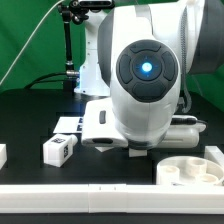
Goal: Assemble stool
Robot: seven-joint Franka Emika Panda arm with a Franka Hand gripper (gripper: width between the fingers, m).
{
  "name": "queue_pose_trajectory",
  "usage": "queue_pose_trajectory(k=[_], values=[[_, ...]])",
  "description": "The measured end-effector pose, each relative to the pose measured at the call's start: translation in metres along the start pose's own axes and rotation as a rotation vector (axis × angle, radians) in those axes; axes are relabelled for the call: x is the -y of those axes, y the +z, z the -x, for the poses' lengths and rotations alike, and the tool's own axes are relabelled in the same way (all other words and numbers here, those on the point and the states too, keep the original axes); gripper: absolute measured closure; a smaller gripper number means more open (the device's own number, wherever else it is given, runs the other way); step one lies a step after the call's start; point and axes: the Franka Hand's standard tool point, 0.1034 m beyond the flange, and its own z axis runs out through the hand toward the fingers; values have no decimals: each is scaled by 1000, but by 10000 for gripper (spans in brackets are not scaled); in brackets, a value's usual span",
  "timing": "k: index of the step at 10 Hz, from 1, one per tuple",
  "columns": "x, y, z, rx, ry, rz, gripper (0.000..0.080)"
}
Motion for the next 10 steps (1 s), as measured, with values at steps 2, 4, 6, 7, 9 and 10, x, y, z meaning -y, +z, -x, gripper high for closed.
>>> queue_pose_trajectory(k=[2, 4, 6, 7, 9, 10], values=[[3, 0, 0, -4, -4, 3, 475], [8, -16, -7, -92, -45, 5, 475], [11, -43, 4, -139, -92, 7, 475], [11, -49, 6, -141, -95, 5, 475], [11, -46, 4, -139, -95, 6, 475], [11, -46, 3, -143, -95, 6, 475]])
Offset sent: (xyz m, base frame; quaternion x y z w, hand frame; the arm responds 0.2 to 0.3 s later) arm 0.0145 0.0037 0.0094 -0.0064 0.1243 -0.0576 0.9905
